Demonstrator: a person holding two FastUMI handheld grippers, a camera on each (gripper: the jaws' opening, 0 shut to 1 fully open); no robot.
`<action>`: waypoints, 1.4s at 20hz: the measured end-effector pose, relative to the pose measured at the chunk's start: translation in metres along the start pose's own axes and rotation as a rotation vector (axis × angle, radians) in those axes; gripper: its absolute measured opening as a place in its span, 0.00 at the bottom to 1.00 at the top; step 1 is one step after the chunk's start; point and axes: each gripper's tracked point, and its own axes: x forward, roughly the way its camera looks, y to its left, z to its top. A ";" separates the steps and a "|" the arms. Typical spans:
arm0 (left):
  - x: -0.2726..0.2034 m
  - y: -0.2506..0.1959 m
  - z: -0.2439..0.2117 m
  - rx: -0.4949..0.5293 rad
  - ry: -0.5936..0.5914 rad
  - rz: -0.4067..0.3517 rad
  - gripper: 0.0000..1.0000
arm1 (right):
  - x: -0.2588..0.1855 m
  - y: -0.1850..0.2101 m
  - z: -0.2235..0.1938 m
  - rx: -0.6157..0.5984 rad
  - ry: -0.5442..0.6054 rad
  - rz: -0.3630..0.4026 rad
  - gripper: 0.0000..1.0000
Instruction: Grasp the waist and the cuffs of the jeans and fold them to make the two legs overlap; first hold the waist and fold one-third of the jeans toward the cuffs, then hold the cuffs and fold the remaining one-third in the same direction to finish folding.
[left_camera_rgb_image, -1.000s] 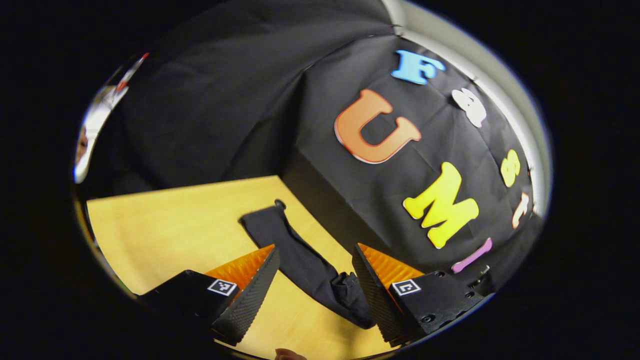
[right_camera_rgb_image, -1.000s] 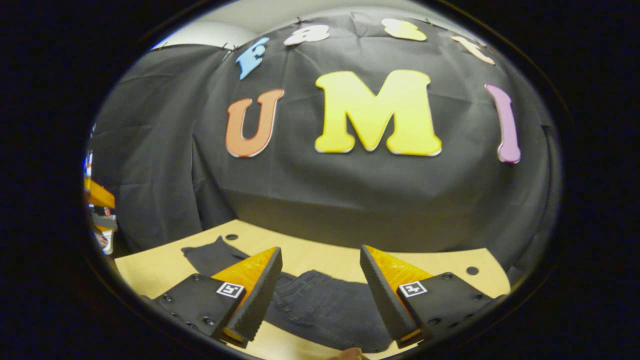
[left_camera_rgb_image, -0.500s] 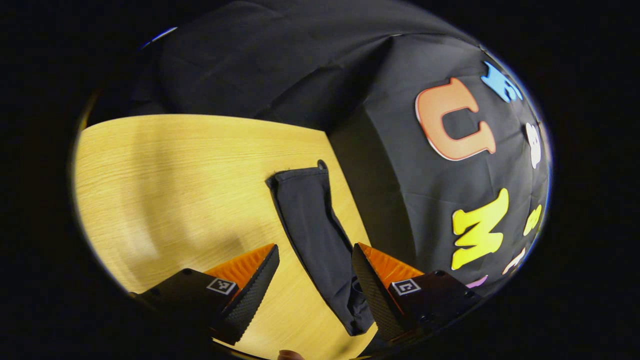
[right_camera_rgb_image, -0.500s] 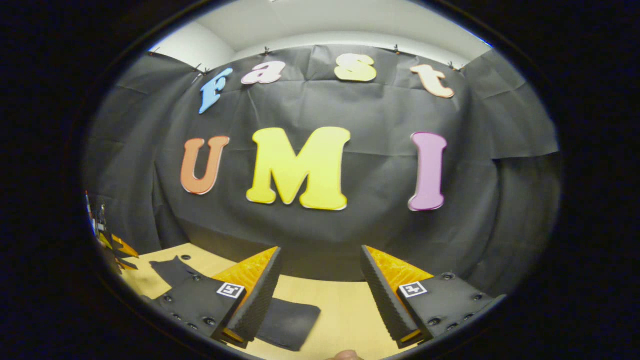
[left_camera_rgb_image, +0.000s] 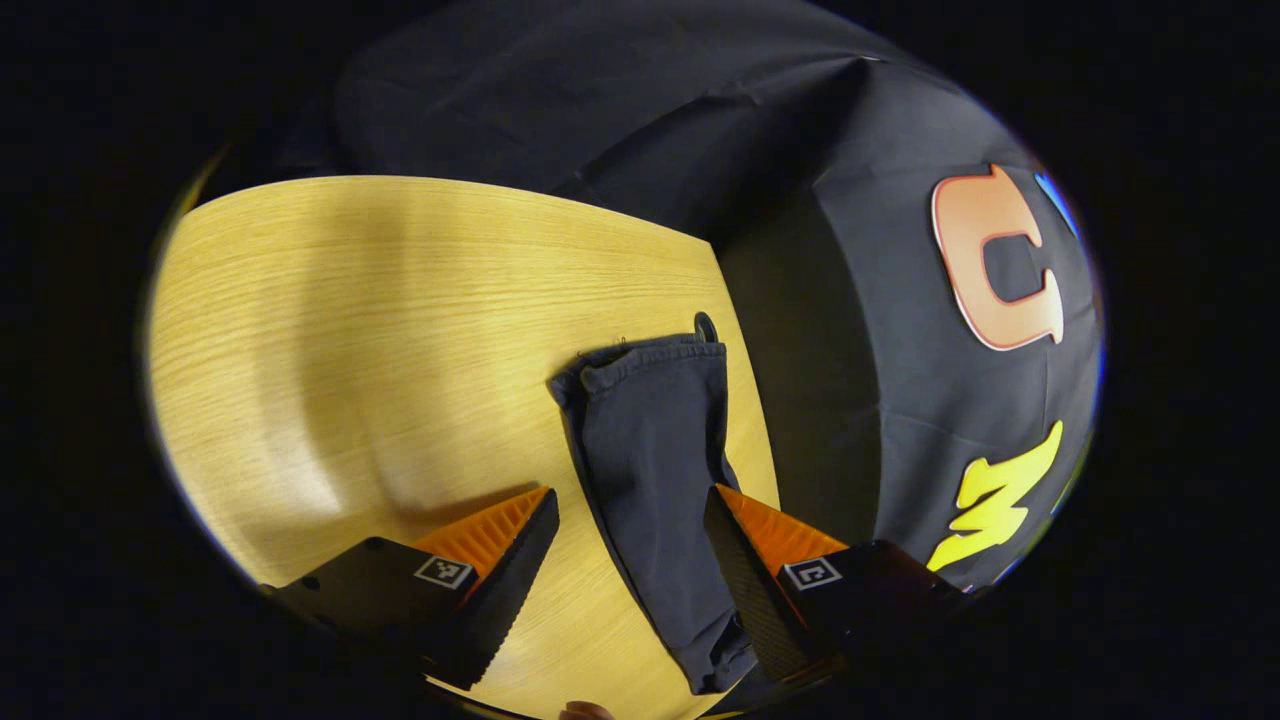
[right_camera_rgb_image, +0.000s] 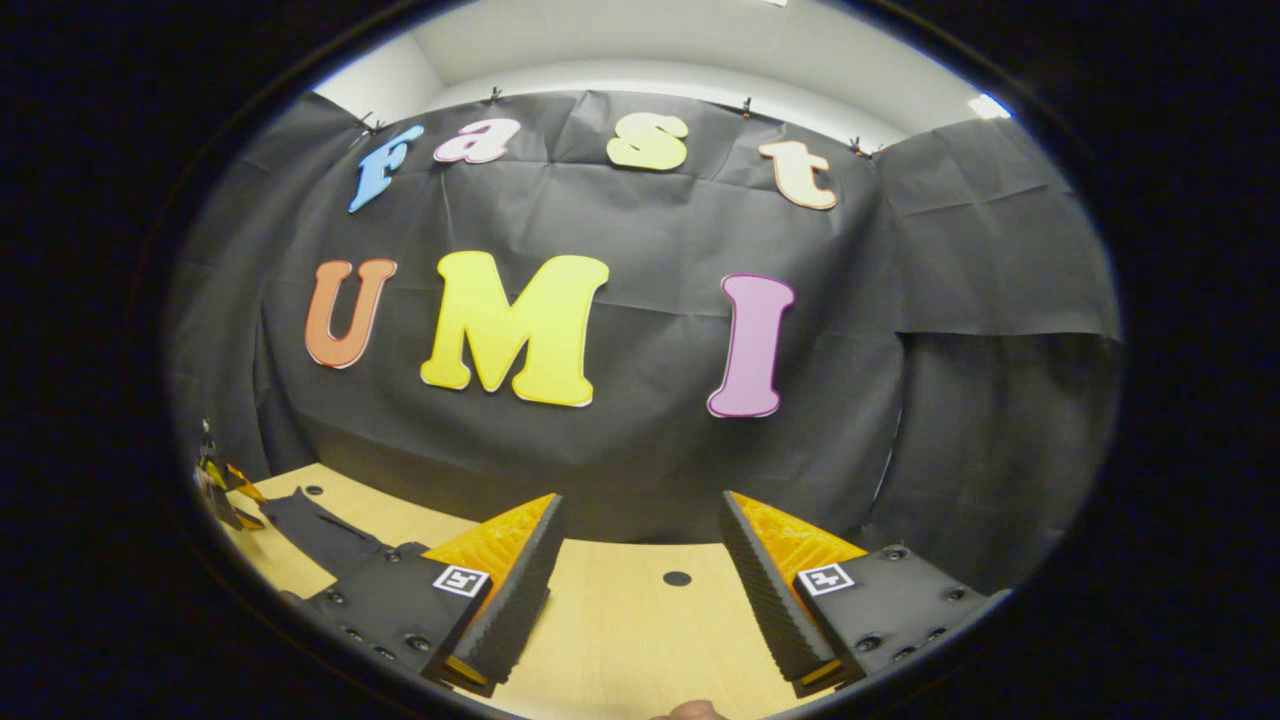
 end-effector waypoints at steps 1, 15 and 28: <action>0.004 -0.003 0.001 -0.020 -0.003 -0.019 0.97 | -0.003 0.000 0.003 -0.002 -0.005 -0.002 0.94; 0.054 -0.016 0.009 -0.239 -0.005 -0.175 0.41 | -0.022 -0.025 0.003 -0.040 0.059 -0.065 0.96; 0.024 -0.059 0.009 -0.036 -0.072 -0.221 0.04 | -0.036 -0.036 0.006 -0.001 0.063 -0.070 0.96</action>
